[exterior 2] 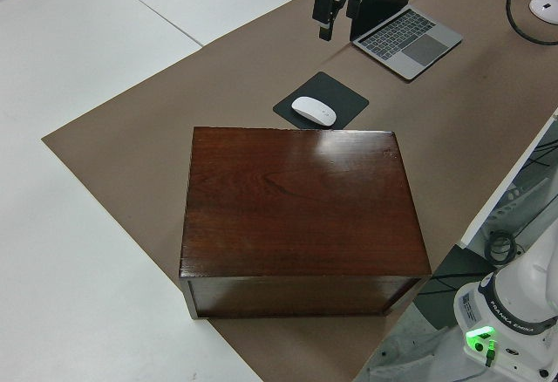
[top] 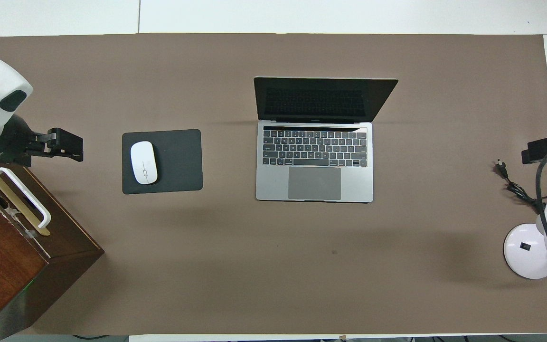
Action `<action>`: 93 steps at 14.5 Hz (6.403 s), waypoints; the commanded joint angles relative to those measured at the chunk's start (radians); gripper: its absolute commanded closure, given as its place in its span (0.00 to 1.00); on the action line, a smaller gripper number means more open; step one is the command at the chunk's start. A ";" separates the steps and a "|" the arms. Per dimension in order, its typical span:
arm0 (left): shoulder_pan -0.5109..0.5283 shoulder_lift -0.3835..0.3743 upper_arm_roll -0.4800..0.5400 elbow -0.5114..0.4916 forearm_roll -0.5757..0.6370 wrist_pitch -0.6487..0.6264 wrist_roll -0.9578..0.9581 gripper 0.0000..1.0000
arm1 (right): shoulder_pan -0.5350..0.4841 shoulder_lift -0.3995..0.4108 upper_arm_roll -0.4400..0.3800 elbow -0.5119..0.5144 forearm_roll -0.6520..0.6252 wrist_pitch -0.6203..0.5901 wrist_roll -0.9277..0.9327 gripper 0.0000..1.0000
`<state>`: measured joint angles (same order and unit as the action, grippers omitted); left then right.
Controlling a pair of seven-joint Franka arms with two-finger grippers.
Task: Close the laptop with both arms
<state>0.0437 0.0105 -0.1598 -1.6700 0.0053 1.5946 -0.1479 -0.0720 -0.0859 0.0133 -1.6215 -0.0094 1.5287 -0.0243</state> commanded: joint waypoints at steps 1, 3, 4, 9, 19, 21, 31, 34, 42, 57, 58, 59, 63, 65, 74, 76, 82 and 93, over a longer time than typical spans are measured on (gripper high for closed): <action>-0.001 0.019 -0.009 0.027 -0.007 -0.004 0.001 0.00 | -0.014 -0.020 -0.006 -0.027 0.020 0.040 -0.029 0.00; 0.001 0.019 -0.009 0.027 -0.005 0.002 0.002 0.00 | -0.014 -0.008 -0.007 -0.028 0.019 0.076 -0.060 0.00; 0.004 0.019 -0.006 0.027 -0.005 0.002 0.002 0.00 | -0.014 0.004 -0.007 -0.026 0.019 0.099 -0.072 0.00; 0.005 0.025 -0.004 0.033 -0.004 -0.015 0.002 0.00 | -0.014 0.089 -0.010 0.023 0.006 0.123 -0.074 0.00; -0.010 -0.037 -0.021 -0.028 -0.007 0.028 -0.237 1.00 | -0.012 0.239 -0.010 0.201 -0.014 0.149 -0.074 0.00; -0.024 -0.047 -0.024 -0.059 -0.013 0.042 -0.282 1.00 | -0.008 0.287 -0.010 0.265 -0.015 0.153 -0.074 0.00; -0.087 -0.115 -0.024 -0.296 -0.298 0.376 -0.783 1.00 | 0.157 0.501 -0.155 0.495 -0.003 0.275 -0.063 0.00; -0.093 -0.107 -0.024 -0.353 -0.433 0.494 -0.926 1.00 | 0.216 0.557 -0.205 0.517 0.000 0.341 -0.016 0.01; -0.214 -0.081 -0.024 -0.516 -0.764 0.772 -1.148 1.00 | 0.501 0.644 -0.475 0.520 0.126 0.476 0.112 0.03; -0.499 0.140 -0.023 -0.591 -1.848 1.170 -1.170 1.00 | 0.731 0.718 -0.610 0.519 0.247 0.579 0.273 1.00; -0.504 0.161 -0.023 -0.591 -1.883 1.170 -1.147 1.00 | 0.759 0.718 -0.627 0.519 0.247 0.577 0.291 1.00; -0.510 0.181 -0.023 -0.591 -1.893 1.171 -1.121 1.00 | 0.783 0.719 -0.654 0.516 0.249 0.577 0.303 1.00; -0.535 0.223 -0.021 -0.551 -1.910 1.188 -1.105 1.00 | 0.856 0.741 -0.705 0.511 0.250 0.581 0.328 1.00; -0.551 0.224 -0.023 -0.551 -1.915 1.205 -1.072 1.00 | 0.911 0.756 -0.754 0.499 0.272 0.587 0.337 1.00; -0.565 0.261 -0.023 -0.548 -1.917 1.239 -1.052 1.00 | 0.995 0.776 -0.852 0.427 0.364 0.628 0.336 1.00; -0.570 0.264 -0.023 -0.550 -1.918 1.240 -1.027 1.00 | 0.992 0.790 -0.852 0.424 0.365 0.651 0.334 1.00; -0.593 0.269 -0.023 -0.550 -1.921 1.269 -0.990 1.00 | 0.988 0.798 -0.851 0.411 0.439 0.636 0.290 1.00; -0.593 0.273 -0.023 -0.550 -1.920 1.279 -0.983 1.00 | 0.995 0.787 -0.851 0.390 0.483 0.585 0.224 1.00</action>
<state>-0.5228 0.2456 -0.1926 -2.2311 -1.8869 2.8427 -1.1570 0.9103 0.7100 -0.8218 -1.2115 0.4397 2.1227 0.2310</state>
